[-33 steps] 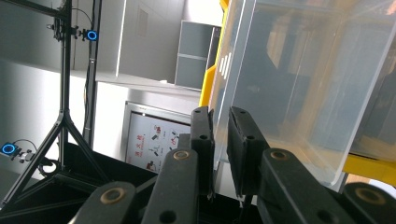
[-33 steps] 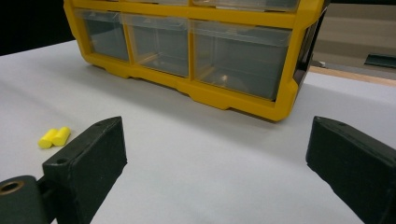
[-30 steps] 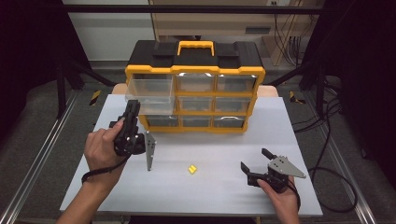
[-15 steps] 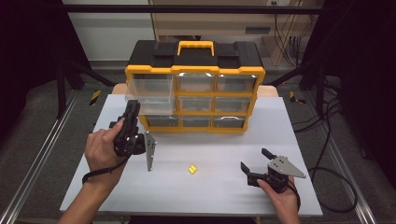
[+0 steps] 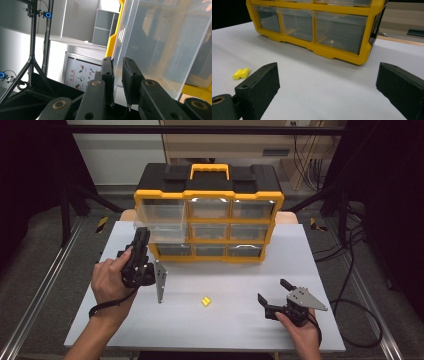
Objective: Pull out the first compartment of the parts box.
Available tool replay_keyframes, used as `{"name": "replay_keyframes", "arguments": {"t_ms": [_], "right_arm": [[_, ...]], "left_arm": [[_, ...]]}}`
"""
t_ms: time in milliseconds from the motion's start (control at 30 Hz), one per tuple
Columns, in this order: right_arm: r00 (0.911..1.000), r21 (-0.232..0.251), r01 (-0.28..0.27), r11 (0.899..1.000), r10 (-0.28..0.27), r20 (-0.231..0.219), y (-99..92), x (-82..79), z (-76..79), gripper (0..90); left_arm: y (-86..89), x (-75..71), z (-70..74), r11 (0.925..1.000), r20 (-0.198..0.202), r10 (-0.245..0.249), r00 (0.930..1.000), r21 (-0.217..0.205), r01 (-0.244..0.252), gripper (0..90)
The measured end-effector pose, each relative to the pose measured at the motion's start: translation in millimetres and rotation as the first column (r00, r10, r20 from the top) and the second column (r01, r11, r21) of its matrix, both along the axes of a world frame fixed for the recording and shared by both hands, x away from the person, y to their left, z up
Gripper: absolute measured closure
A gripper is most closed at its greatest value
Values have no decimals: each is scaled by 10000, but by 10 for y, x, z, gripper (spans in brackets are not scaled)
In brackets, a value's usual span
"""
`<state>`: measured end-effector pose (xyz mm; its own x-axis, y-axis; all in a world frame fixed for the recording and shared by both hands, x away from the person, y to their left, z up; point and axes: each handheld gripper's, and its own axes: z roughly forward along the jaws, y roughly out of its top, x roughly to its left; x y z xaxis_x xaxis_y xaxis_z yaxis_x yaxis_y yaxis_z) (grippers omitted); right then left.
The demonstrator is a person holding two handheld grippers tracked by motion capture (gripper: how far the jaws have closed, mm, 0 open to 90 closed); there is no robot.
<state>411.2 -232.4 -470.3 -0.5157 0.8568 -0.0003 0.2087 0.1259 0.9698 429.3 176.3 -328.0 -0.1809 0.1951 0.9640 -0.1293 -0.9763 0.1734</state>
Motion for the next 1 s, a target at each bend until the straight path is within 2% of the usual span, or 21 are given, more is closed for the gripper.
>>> {"name": "replay_keyframes", "arguments": {"t_ms": [267,333,400,467,500,567,633,733,767,800,833,933,967,1000], "right_arm": [[10000,-33,-11,10000,11,-10,0,3,-3,53],[10000,-35,-44,10000,44,-50,9,1,-3,52],[10000,-50,-51,10000,51,-66,16,-2,-4,52],[9999,-66,-48,10000,47,-96,20,-2,-7,52],[10000,-133,-49,9999,48,-46,19,4,-12,51],[10000,-179,-21,9998,21,-34,21,7,-17,50],[9999,-205,87,9998,-89,-78,32,8,-19,51],[9996,-327,287,9991,-288,-29,52,19,-28,58],[9993,-297,362,9989,-366,-114,67,20,-30,59],[9990,-348,429,9985,-434,-133,85,27,-35,63],[9987,-360,454,9983,-461,-209,99,28,-34,65],[9980,-436,419,9982,-439,-462,153,42,-27,65],[9977,-527,372,9979,-401,-552,175,52,-14,62],[9975,-578,366,9977,-400,-585,193,56,-1,56]], "left_arm": [[13,-29,-7,10000,46,-37,10000,-55,37,793],[17,-32,-1,9998,-33,-102,9999,-197,102,784],[22,-31,7,9984,-181,-248,9995,-509,239,744],[20,-32,5,9974,-347,-263,9991,-687,239,647],[21,-33,0,9958,-337,-341,9988,-858,311,580],[39,-69,-8,9903,-447,-482,9978,-1322,419,518],[66,-104,-33,9775,-650,-794,9947,-2006,649,483],[109,-155,-96,9471,-1174,-1134,9866,-3128,717,400],[129,-159,-140,9331,-1457,-1249,9814,-3535,663,373],[140,-156,-172,9222,-1692,-1338,9764,-3820,602,329],[156,-150,-220,9066,-2032,-1433,9686,-4195,462,295],[215,-142,-408,8628,-2554,-1740,9511,-5050,223,232],[227,-141,-451,8561,-2690,-1771,9467,-5167,134,208],[241,-139,-515,8415,-2881,-1866,9392,-5403,14,191]]}}
